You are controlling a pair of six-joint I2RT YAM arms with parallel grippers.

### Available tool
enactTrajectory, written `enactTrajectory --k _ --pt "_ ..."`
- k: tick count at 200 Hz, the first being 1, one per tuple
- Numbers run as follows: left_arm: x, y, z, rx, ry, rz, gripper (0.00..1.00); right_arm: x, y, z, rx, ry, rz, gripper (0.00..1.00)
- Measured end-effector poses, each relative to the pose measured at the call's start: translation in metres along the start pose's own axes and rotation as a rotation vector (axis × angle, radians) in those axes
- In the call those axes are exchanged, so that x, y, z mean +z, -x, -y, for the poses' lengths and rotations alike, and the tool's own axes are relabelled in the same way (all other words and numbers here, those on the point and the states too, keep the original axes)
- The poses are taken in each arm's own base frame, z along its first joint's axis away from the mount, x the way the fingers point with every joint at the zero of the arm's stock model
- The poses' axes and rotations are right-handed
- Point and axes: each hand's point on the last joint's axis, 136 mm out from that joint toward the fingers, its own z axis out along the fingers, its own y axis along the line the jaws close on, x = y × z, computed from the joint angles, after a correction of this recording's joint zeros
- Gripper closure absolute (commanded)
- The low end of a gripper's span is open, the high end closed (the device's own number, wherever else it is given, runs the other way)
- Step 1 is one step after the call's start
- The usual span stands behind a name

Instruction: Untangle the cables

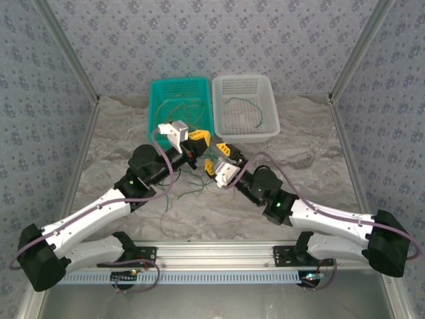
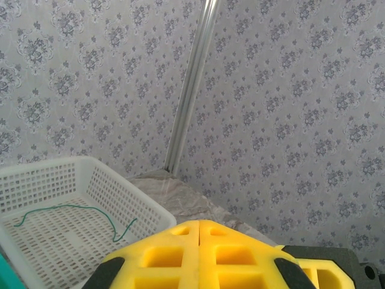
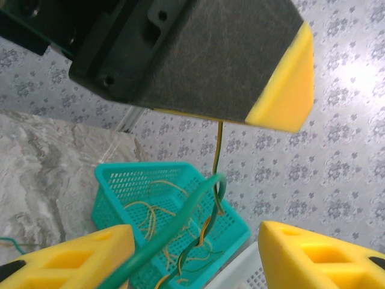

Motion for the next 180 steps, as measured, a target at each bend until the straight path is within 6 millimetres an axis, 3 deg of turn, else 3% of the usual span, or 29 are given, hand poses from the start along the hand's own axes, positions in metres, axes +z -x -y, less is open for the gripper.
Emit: enactTrajectory --k 43,78,94,110,130,161,180 --pt "0.000 0.000 0.001 0.000 -0.007 -0.002 1.00 0.011 0.011 -0.007 0.002 0.007 0.050 0.43" --pt "0.000 -0.002 0.001 -0.001 -0.006 -0.004 1.00 0.014 0.028 0.003 0.052 -0.030 0.114 0.46" --pt "0.000 0.001 0.002 -0.003 -0.010 0.010 1.00 0.014 0.033 0.007 0.072 -0.041 0.128 0.54" --pt "-0.001 0.003 0.002 -0.006 -0.013 0.018 1.00 0.013 0.035 0.011 0.083 -0.048 0.135 0.75" --pt "-0.001 0.004 0.002 -0.006 -0.014 0.027 1.00 0.014 0.037 0.017 0.103 -0.059 0.136 0.91" --pt "-0.001 0.007 0.003 -0.005 -0.018 0.039 1.00 0.013 0.038 0.022 0.138 -0.055 0.136 1.00" --pt "-0.002 0.005 0.001 -0.005 -0.008 0.039 1.00 0.014 0.035 0.025 0.163 -0.054 0.121 1.00"
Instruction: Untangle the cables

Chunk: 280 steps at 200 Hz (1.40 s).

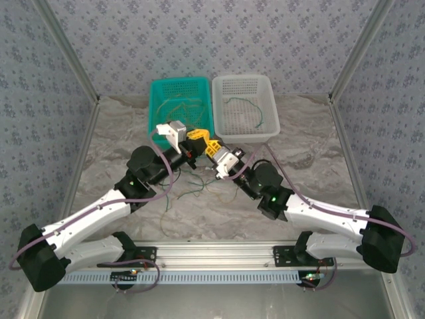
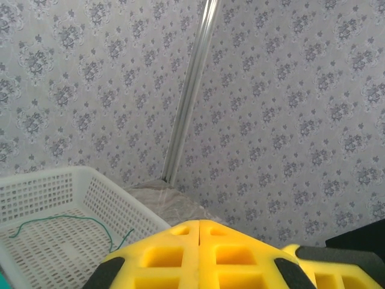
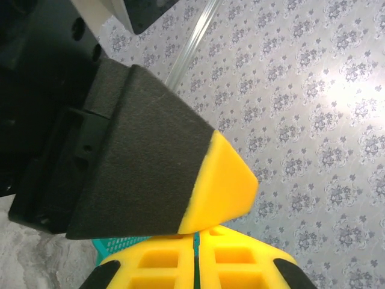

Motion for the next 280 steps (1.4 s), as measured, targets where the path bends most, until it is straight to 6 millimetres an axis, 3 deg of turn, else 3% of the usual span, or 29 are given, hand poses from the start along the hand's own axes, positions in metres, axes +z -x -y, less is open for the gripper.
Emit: enactTrajectory --k 32,62,95,161,207,245,280 --pt "-0.010 -0.005 -0.010 0.001 0.052 0.003 1.00 -0.004 0.005 0.031 0.105 -0.058 -0.032 1.00" --pt "-0.025 0.000 -0.022 0.014 0.122 0.017 1.00 -0.024 0.012 0.097 0.281 -0.202 -0.058 1.00" --pt "-0.052 0.021 -0.049 0.033 0.229 0.072 1.00 -0.058 -0.002 0.155 0.452 -0.380 -0.131 1.00" --pt "-0.106 0.048 -0.089 0.065 0.421 0.136 1.00 -0.125 -0.064 0.208 0.573 -0.689 -0.348 1.00" --pt "-0.121 0.061 -0.096 0.069 0.467 0.158 1.00 -0.167 -0.071 0.235 0.608 -0.845 -0.373 1.00" --pt "-0.095 0.089 -0.075 0.050 0.352 0.158 1.00 -0.163 -0.068 0.238 0.650 -0.817 -0.353 1.00" --pt "-0.081 0.082 -0.062 0.024 0.244 0.120 1.00 -0.125 -0.085 0.243 0.690 -0.734 -0.400 1.00"
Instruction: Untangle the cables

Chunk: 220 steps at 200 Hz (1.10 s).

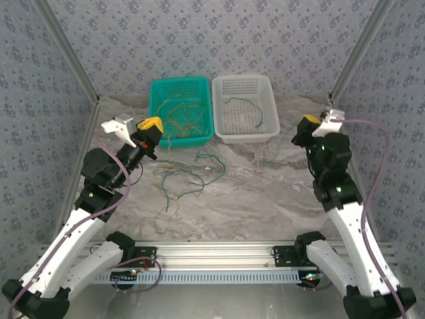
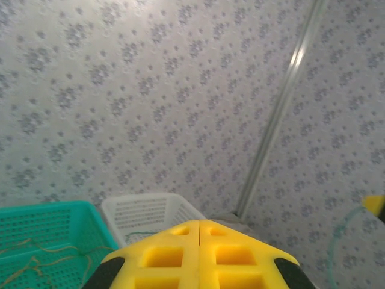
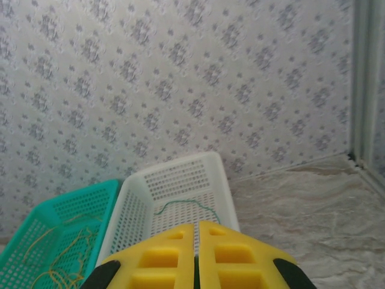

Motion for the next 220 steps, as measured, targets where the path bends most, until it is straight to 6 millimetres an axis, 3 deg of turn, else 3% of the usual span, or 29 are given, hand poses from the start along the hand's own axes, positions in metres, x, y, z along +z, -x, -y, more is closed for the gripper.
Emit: enactTrajectory --k 30,85,100,116,126,138,152,163,176,199,220 --pt "-0.006 0.001 0.021 -0.021 -0.107 -0.015 1.00 0.064 -0.004 -0.017 -0.004 0.035 -0.076 1.00" --pt "-0.050 0.028 0.076 -0.048 -0.339 0.045 1.00 0.219 -0.035 -0.023 0.005 0.028 -0.201 1.00" --pt "-0.058 0.035 0.087 -0.056 -0.388 0.071 1.00 0.262 -0.053 -0.024 0.006 0.034 -0.238 1.00" --pt "-0.060 0.032 0.093 -0.069 -0.420 0.072 1.00 0.294 -0.081 -0.023 0.015 0.045 -0.292 1.00" --pt "-0.058 0.025 0.094 -0.077 -0.427 0.058 1.00 0.309 -0.103 -0.022 0.021 0.054 -0.337 0.87" --pt "-0.054 0.018 0.093 -0.083 -0.427 0.037 1.00 0.322 -0.128 -0.021 0.025 0.051 -0.390 0.60" --pt "-0.046 0.010 0.092 -0.088 -0.421 0.013 1.00 0.331 -0.153 -0.019 0.012 0.029 -0.454 0.41" --pt "-0.039 0.004 0.089 -0.092 -0.404 -0.004 1.00 0.333 -0.164 -0.021 -0.007 0.017 -0.492 0.35" --pt "-0.034 -0.004 0.084 -0.090 -0.382 -0.016 1.00 0.327 -0.171 -0.026 -0.032 0.009 -0.526 0.03" --pt "-0.025 -0.024 0.070 -0.089 -0.324 -0.048 1.00 0.314 -0.163 -0.042 -0.103 0.007 -0.532 0.00" --pt "-0.014 -0.044 0.057 -0.090 -0.267 -0.084 1.00 0.286 -0.138 -0.065 -0.162 0.025 -0.513 0.00"
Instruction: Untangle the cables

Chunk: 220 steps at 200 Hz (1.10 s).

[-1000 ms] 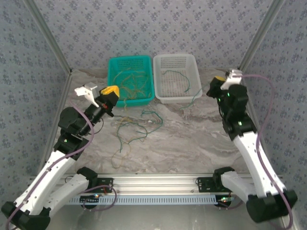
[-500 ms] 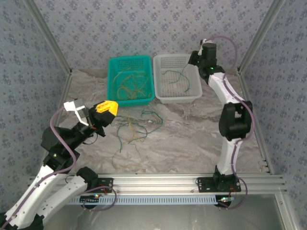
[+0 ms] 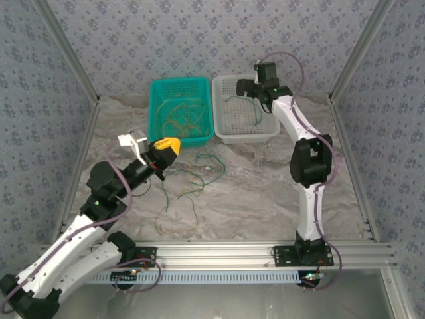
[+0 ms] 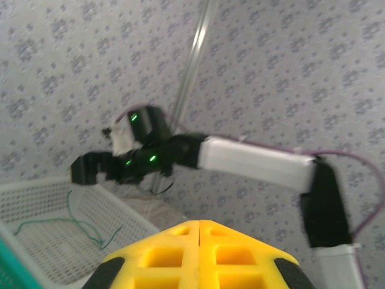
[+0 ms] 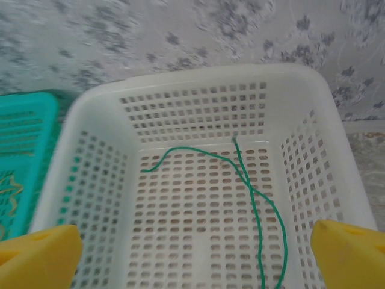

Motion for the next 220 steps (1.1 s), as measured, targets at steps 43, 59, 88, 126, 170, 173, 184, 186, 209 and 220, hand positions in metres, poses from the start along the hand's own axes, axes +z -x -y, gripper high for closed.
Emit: enactTrajectory --k 43,59,88,126,170,173,184,186,209,220 --pt "0.020 -0.035 -0.032 -0.022 0.097 -0.078 1.00 -0.133 0.018 -0.051 -0.087 0.173 0.146 0.02" --pt "0.022 -0.043 -0.038 -0.025 0.117 -0.090 1.00 -0.179 -0.007 -0.075 -0.147 0.332 0.198 0.03" --pt "0.023 -0.038 -0.039 -0.023 0.121 -0.064 1.00 -0.209 -0.106 -0.120 -0.264 0.654 0.165 0.03" --pt "0.023 -0.031 -0.036 -0.028 0.109 -0.033 1.00 -0.215 -0.265 -0.154 -0.359 0.881 -0.084 0.01" --pt "0.025 -0.021 -0.031 -0.045 0.086 0.004 1.00 -0.239 -0.261 -0.205 -0.463 1.017 0.029 0.06" --pt "0.025 -0.021 -0.031 -0.045 0.085 0.005 1.00 -0.239 -0.261 -0.208 -0.470 1.022 0.036 0.07" --pt "0.025 -0.019 -0.030 -0.045 0.083 0.008 1.00 -0.236 -0.258 -0.216 -0.490 1.031 0.053 0.23" --pt "0.025 -0.019 -0.030 -0.046 0.083 0.009 1.00 -0.235 -0.258 -0.217 -0.492 1.033 0.056 0.26" --pt "0.023 -0.015 -0.029 -0.049 0.083 0.020 1.00 -0.225 -0.258 -0.223 -0.518 1.031 0.055 0.68" --pt "0.019 -0.010 -0.026 -0.045 0.082 0.035 1.00 -0.221 -0.258 -0.226 -0.527 1.030 0.055 0.84"
